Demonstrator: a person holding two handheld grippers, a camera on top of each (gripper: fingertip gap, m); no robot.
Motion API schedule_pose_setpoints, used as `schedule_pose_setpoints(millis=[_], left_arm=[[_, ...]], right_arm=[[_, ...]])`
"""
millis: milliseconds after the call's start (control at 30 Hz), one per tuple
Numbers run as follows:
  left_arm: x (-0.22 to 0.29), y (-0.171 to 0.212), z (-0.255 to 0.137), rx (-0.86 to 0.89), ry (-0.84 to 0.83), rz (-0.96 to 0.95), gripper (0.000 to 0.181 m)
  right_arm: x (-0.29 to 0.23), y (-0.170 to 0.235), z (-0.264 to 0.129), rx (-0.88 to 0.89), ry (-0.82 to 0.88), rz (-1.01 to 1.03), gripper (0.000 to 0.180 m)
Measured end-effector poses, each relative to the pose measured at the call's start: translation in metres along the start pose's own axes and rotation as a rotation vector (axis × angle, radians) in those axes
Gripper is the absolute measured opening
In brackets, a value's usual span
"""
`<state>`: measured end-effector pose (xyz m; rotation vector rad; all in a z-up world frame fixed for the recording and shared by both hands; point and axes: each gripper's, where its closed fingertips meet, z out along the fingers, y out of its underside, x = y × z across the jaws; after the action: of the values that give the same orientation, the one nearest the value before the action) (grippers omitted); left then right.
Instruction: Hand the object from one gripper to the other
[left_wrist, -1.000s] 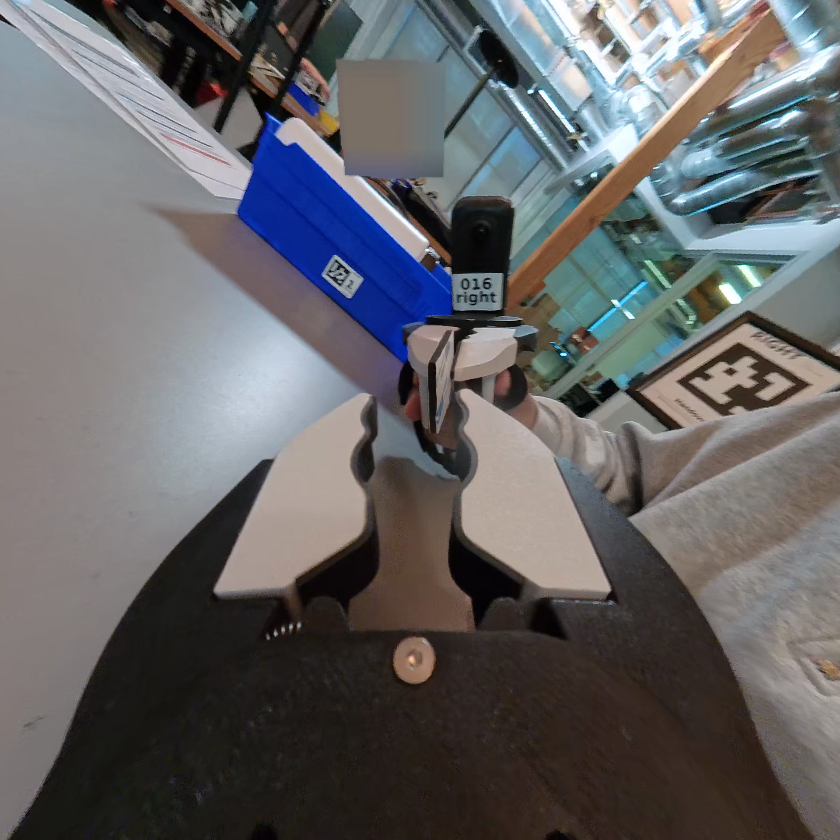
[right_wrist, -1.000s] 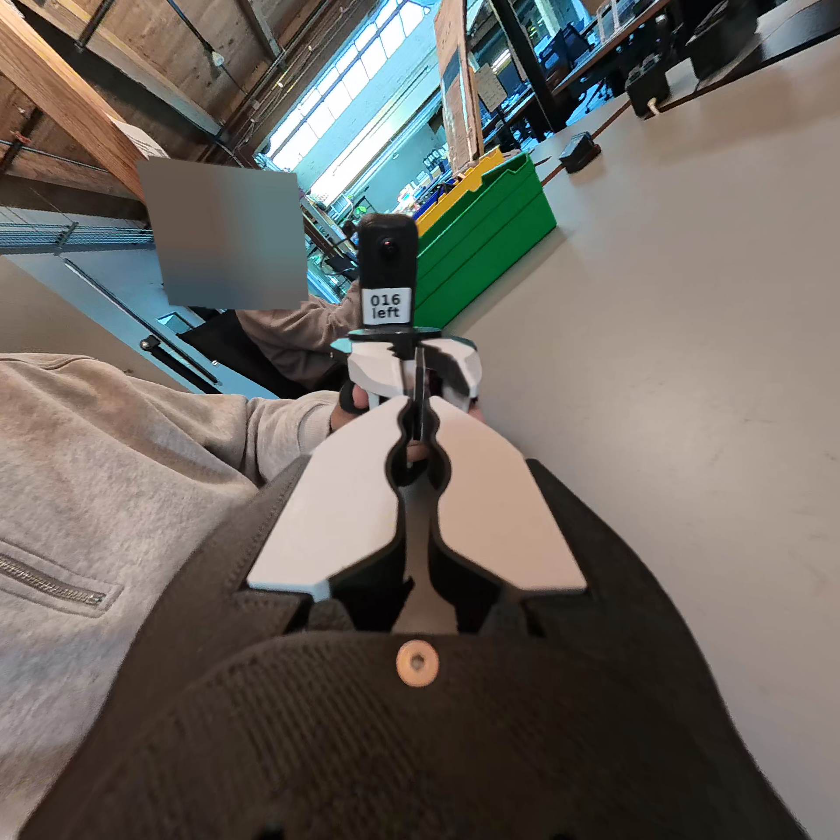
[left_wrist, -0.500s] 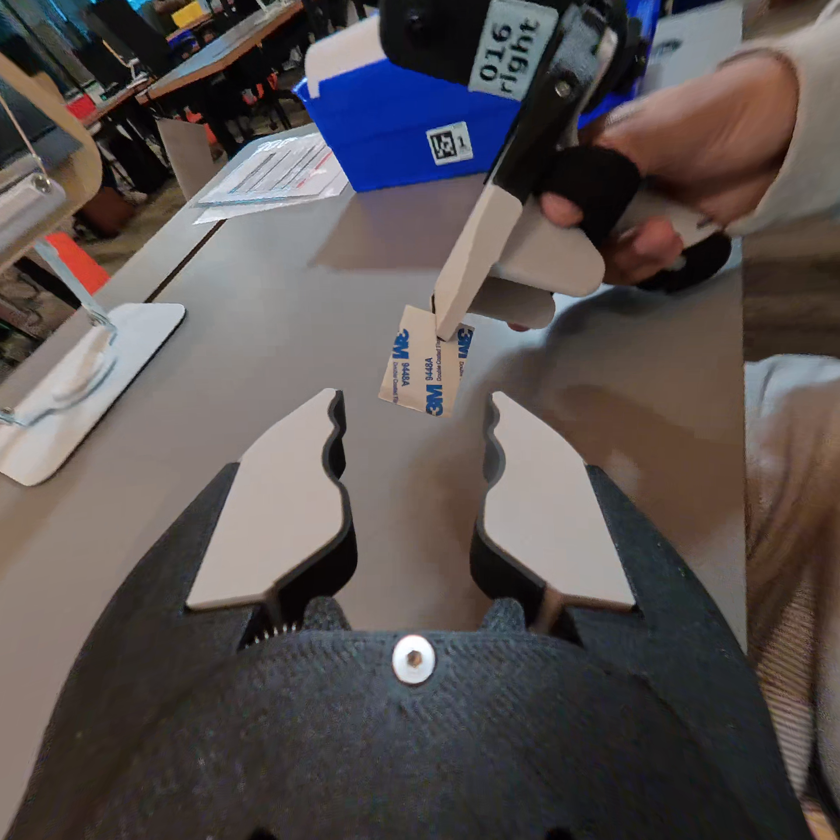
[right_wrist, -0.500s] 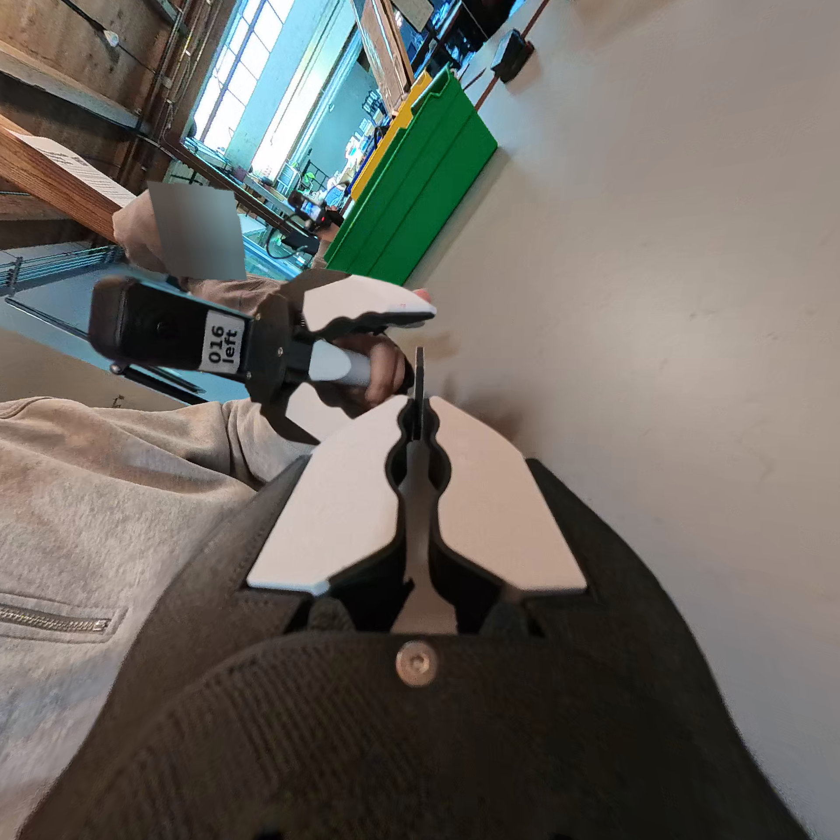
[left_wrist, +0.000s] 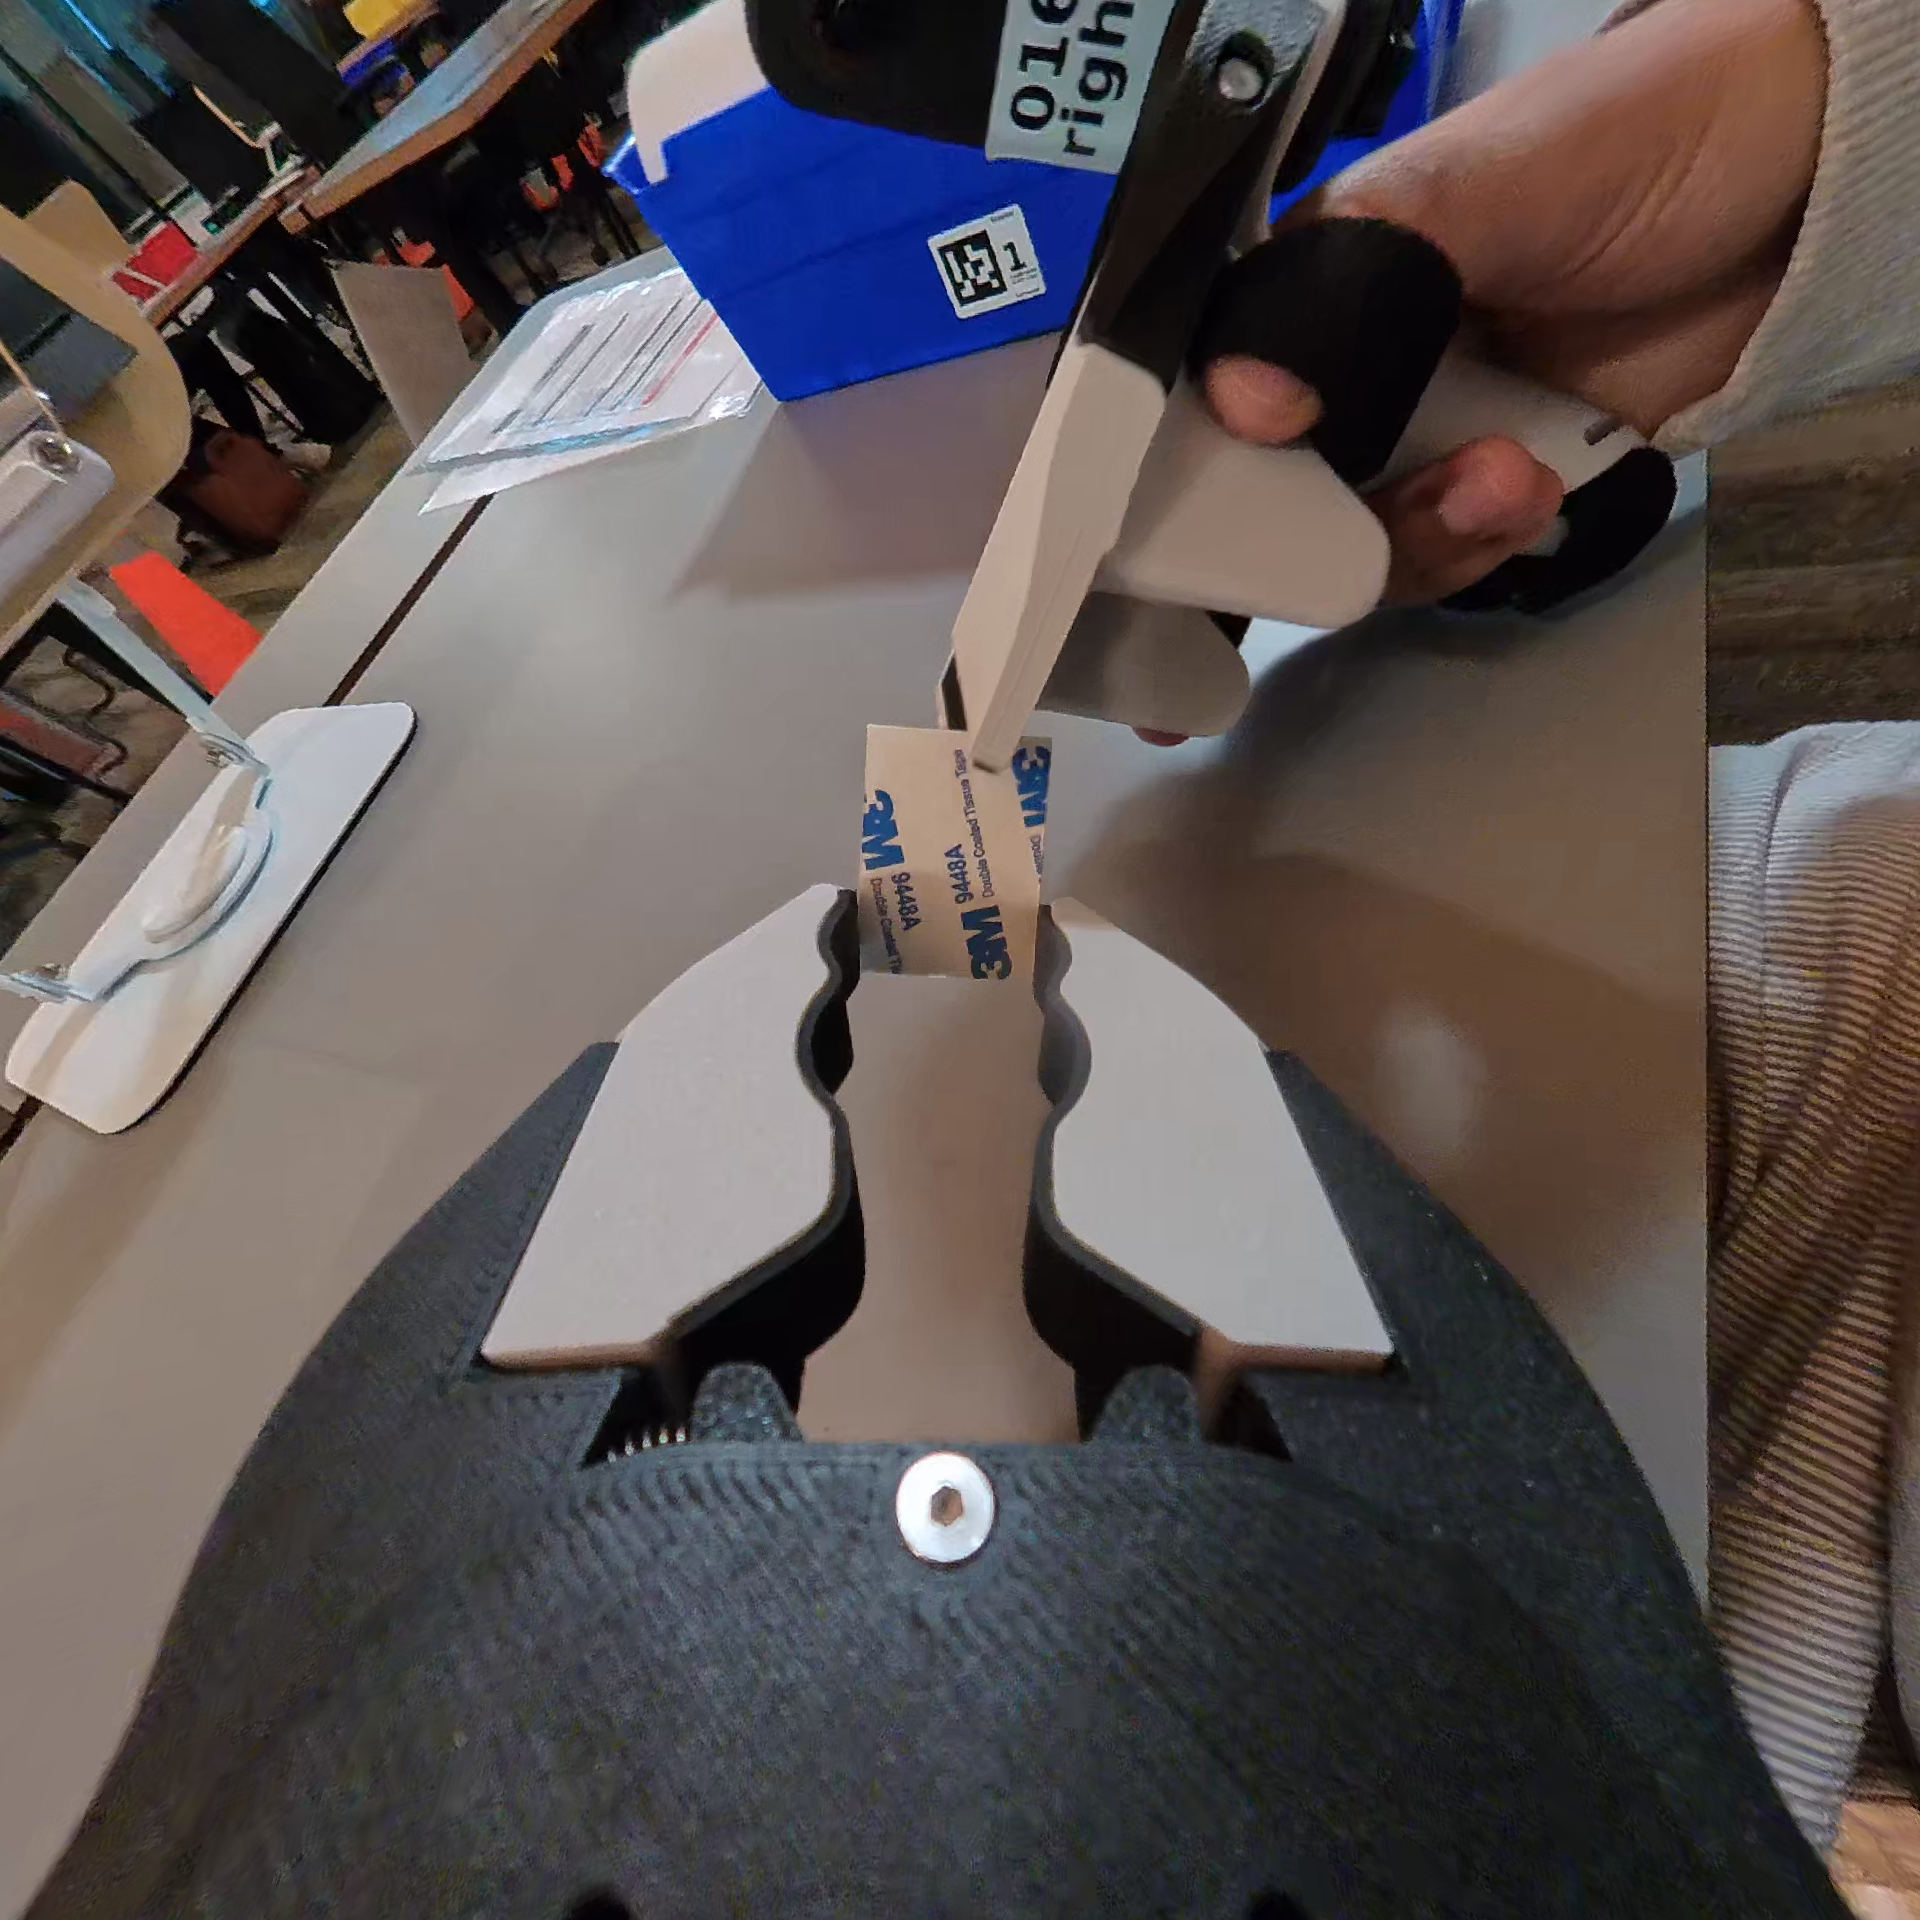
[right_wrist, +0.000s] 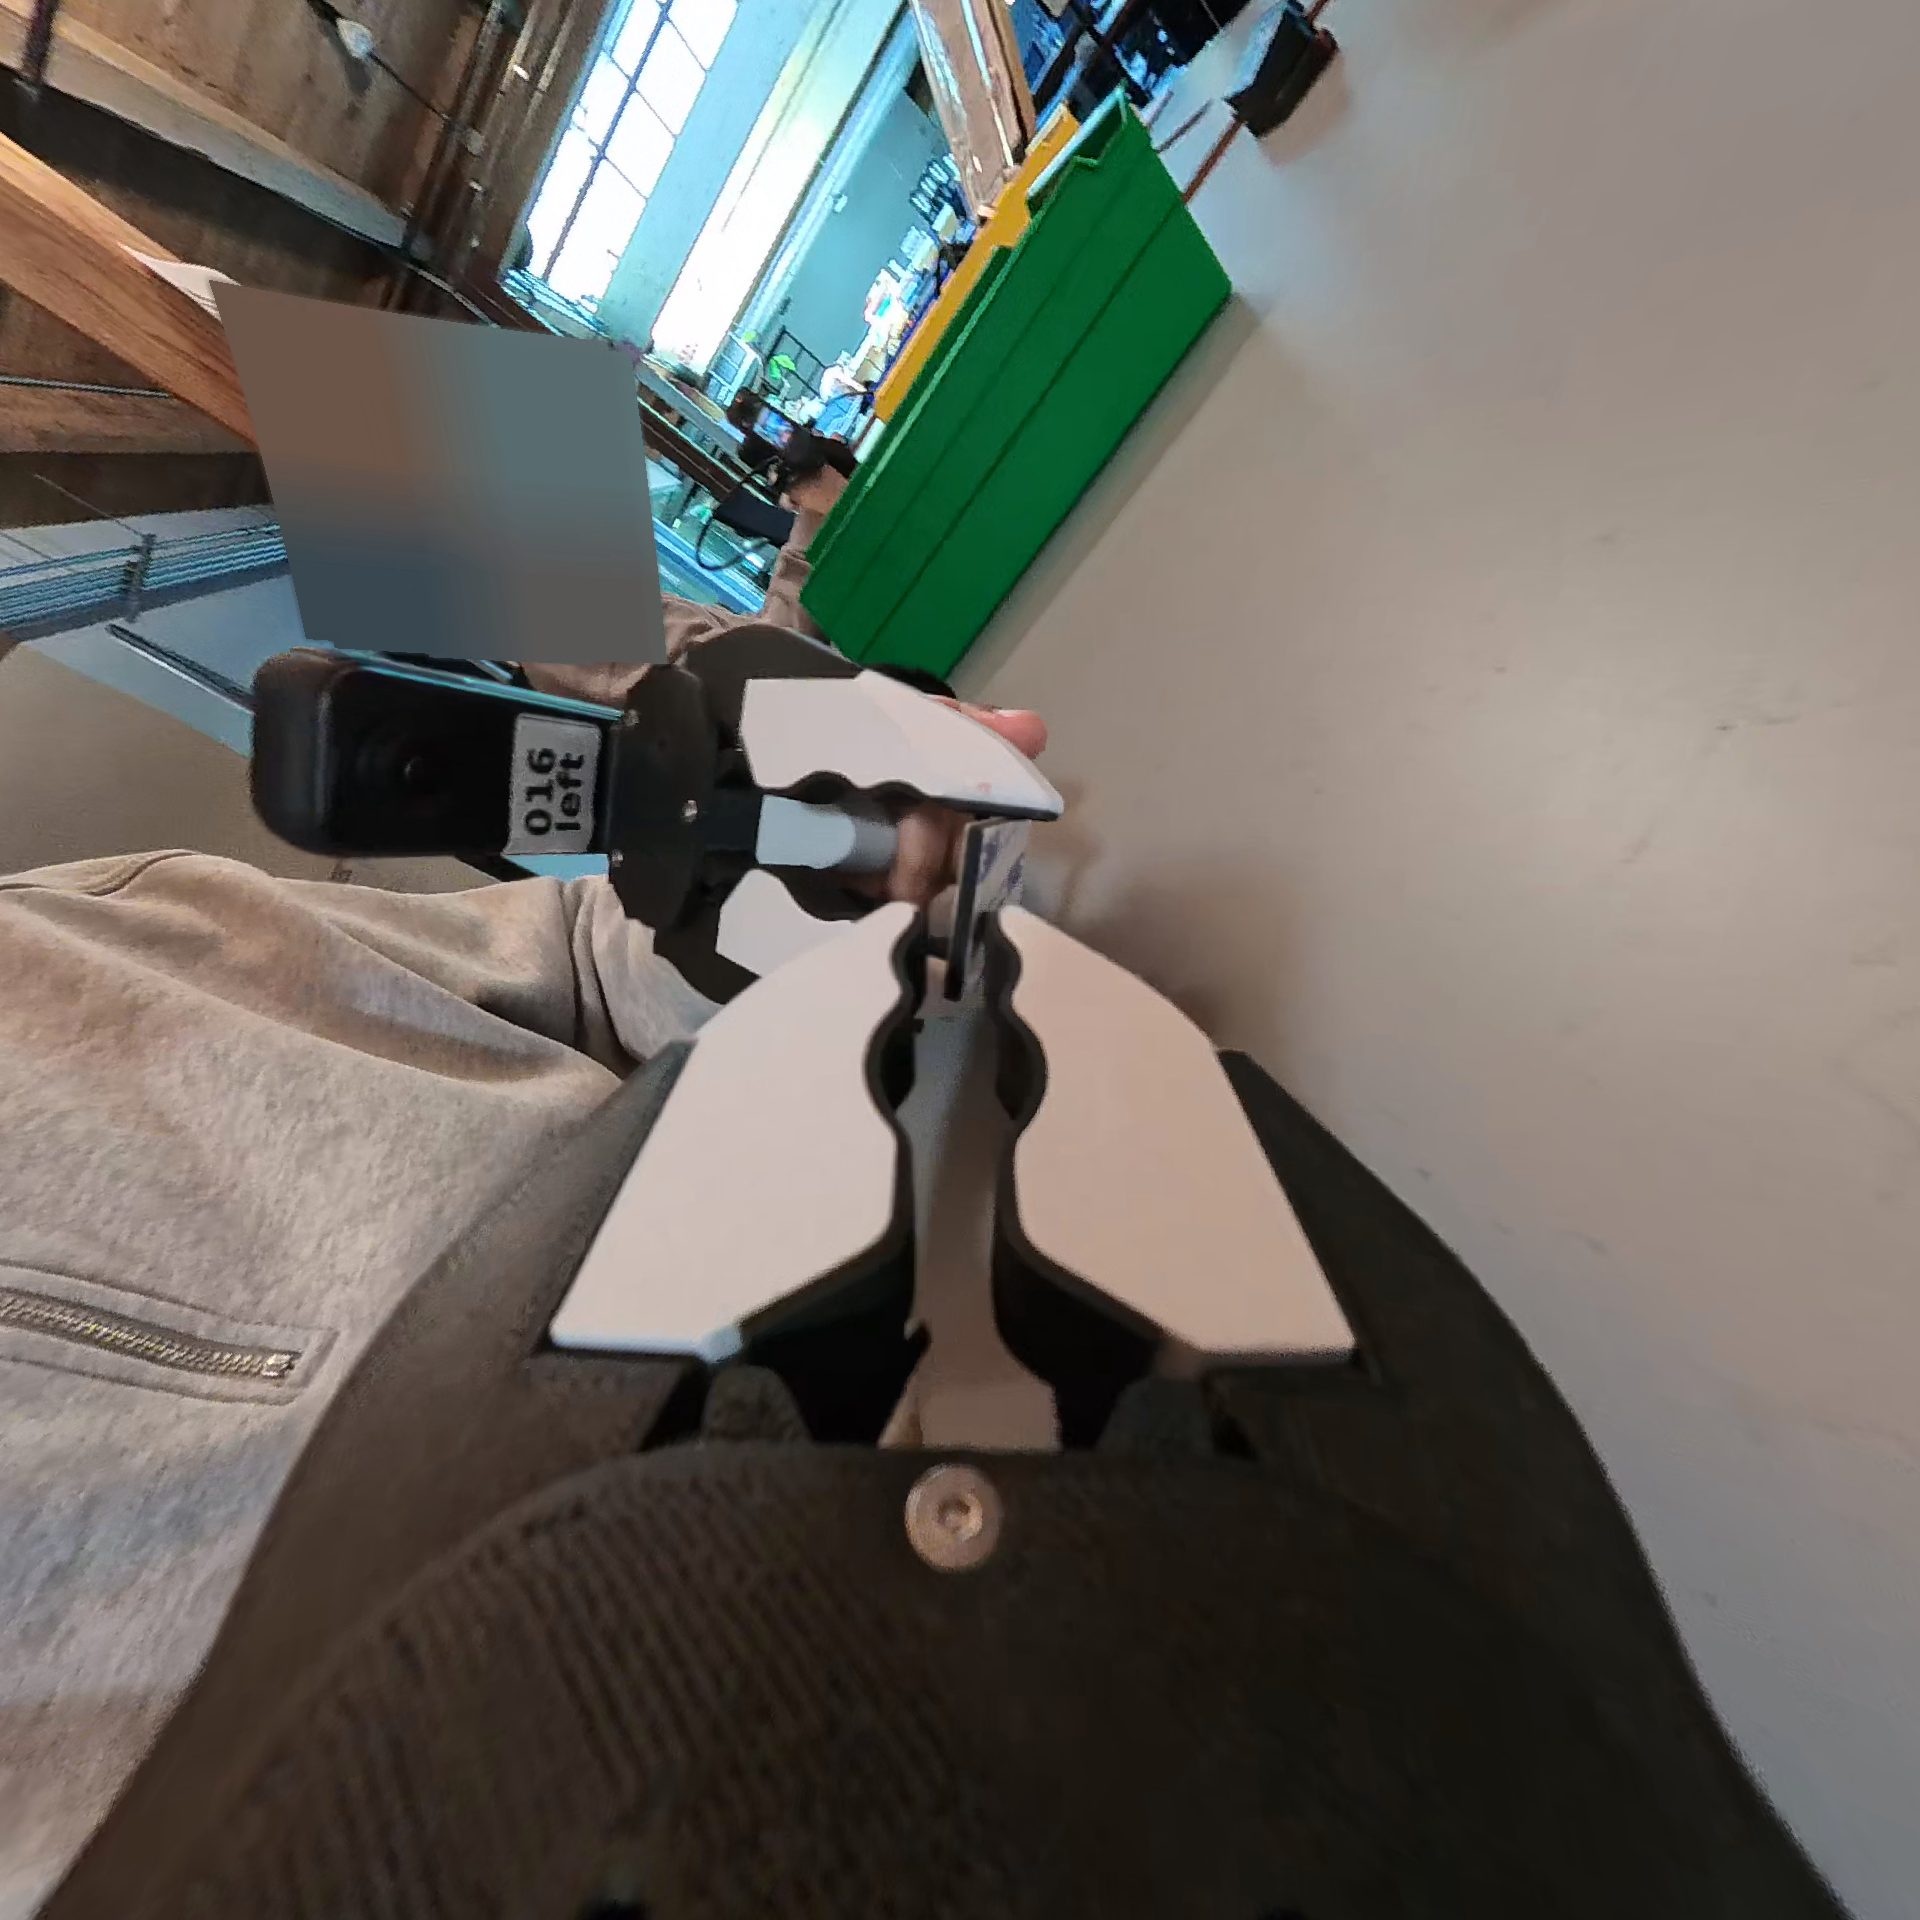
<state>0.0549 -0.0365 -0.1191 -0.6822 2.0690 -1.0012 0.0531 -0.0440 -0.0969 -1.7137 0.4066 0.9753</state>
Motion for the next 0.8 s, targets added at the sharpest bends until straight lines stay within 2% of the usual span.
schedule_pose_setpoints(millis=[167, 467, 700, 800], left_arm=[[-0.004, -0.003, -0.002, 0.041, 0.037, -0.132, 0.033], [-0.016, -0.02, -0.014, 0.275, 0.252, -0.623, 0.034], [0.002, -0.047, -0.028, 0.425, 0.441, -0.663, 0.033], [0.01, -0.055, -0.033, 0.467, 0.525, -0.69, 0.033]], right_arm=[[-0.007, -0.015, -0.003, 0.103, -0.015, -0.075, 0.038], [-0.023, -0.034, -0.008, 0.244, 0.007, -0.352, 0.056], [-0.036, -0.026, 0.0, 0.21, -0.019, -0.503, 0.056], [-0.047, -0.023, 0.001, 0.206, -0.084, -0.504, 0.047]])
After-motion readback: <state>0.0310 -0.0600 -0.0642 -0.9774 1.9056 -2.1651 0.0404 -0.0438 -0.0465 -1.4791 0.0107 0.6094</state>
